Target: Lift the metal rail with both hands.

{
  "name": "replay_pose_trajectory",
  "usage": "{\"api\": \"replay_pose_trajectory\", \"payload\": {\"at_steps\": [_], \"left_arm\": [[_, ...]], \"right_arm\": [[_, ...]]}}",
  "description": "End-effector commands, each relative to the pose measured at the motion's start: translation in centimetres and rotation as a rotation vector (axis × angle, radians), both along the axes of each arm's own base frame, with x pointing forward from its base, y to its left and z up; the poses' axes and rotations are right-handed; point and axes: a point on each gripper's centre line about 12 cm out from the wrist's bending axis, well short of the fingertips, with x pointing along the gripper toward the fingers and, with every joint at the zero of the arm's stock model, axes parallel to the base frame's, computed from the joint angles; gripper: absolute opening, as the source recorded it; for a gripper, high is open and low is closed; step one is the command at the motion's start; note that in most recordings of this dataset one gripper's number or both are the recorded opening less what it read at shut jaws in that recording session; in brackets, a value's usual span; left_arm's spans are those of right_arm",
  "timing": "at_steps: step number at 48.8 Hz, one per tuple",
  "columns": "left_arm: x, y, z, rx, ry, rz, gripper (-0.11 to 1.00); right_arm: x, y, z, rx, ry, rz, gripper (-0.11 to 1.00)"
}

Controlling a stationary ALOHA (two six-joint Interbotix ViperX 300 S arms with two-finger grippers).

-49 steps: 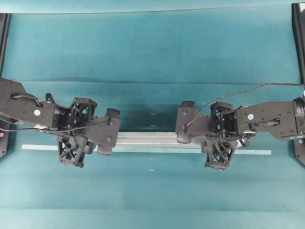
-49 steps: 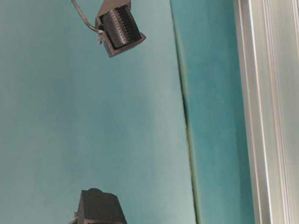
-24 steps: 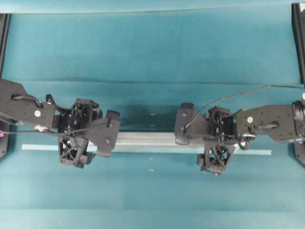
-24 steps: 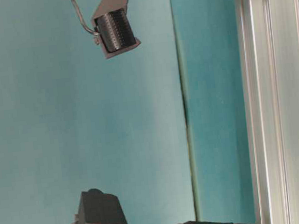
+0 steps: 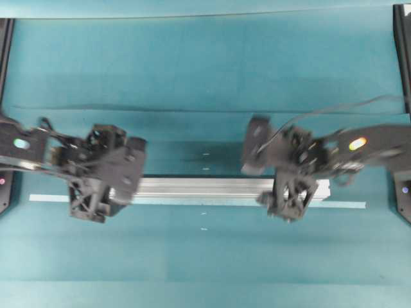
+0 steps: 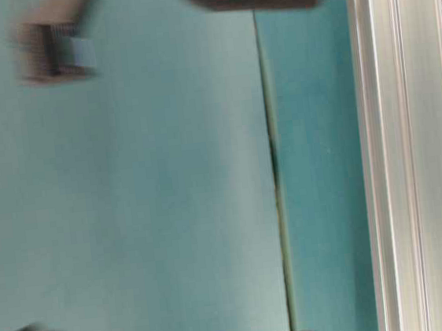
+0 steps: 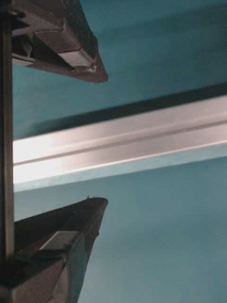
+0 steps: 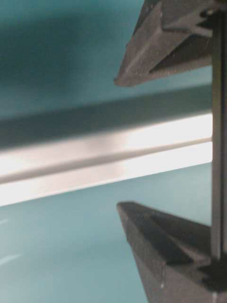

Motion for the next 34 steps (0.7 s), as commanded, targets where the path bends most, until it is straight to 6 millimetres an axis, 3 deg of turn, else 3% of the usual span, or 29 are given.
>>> {"api": "replay_pose_trajectory", "payload": {"at_steps": [1,11,20,34], "left_arm": [[-0.4,0.1,2.6,-0.003,-0.089,0.005,0.94],[-1.7,0.5,6.3,-0.01,-0.242,0.017,0.93],[-2.7,1.0,9.0,-0.039,-0.409,0.06,0.93],[-4.6,1.6,11.2,-0.096,-0.576,0.121,0.93]], "right_arm": [[0.0,-0.5,2.8,-0.007,-0.115,-0.014,0.97],[-1.9,-1.2,7.3,-0.023,-0.326,-0.035,0.97],[-3.9,-1.2,9.1,-0.03,-0.456,-0.04,0.97],[-6.7,-1.0,11.1,-0.036,-0.585,-0.043,0.97]]}}
